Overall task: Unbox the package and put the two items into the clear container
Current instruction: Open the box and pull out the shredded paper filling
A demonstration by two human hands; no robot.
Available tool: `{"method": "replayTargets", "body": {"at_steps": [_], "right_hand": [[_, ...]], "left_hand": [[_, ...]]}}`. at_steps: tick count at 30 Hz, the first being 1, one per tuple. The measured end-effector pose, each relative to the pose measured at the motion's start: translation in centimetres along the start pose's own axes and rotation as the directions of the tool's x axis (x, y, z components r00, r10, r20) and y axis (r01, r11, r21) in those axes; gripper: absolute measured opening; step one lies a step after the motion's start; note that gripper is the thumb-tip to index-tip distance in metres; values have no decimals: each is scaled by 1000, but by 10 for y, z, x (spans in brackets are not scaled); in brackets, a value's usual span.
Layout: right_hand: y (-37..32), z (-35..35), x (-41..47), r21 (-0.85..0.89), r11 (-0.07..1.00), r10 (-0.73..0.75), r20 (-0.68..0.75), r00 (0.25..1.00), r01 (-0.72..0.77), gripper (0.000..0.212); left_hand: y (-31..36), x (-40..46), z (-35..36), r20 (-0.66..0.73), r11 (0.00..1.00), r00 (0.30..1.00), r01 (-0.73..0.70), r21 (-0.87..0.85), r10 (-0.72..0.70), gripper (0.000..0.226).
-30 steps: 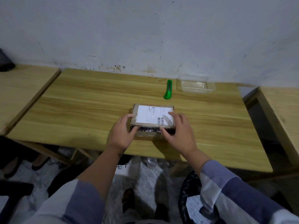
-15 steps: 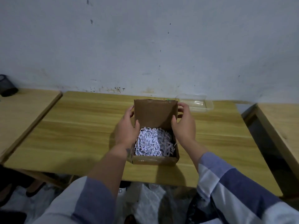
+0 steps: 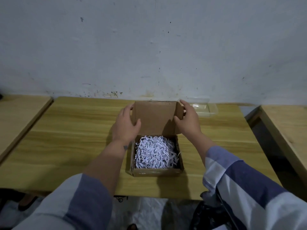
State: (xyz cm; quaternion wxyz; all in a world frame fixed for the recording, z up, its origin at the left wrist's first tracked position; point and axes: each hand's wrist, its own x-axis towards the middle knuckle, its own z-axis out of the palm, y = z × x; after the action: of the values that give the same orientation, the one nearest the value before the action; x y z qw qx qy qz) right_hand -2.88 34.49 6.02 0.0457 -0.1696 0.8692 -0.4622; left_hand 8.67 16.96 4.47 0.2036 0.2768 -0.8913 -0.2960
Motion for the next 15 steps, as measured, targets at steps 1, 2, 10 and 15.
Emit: {"method": "replayTargets", "body": {"at_steps": [1,2,10,15], "right_hand": [[-2,-2,-2,-33,999,-25,-3,1000,24,63],[-6,-5,-4,-69,996,-50,-5,999,50,62],[-33,-24,-38,-171,944,-261,141,955,283,45],[-24,-16,-62,-225,941,-116,485,867,252,51]], "left_hand": [[4,0,-3,-21,999,999,-36,-2,36,63],[7,0,-6,-37,998,997,-70,2,70,61],[44,-21,-27,63,959,957,-282,-6,282,46],[35,-48,-12,421,986,894,-167,-1,152,67]]}}
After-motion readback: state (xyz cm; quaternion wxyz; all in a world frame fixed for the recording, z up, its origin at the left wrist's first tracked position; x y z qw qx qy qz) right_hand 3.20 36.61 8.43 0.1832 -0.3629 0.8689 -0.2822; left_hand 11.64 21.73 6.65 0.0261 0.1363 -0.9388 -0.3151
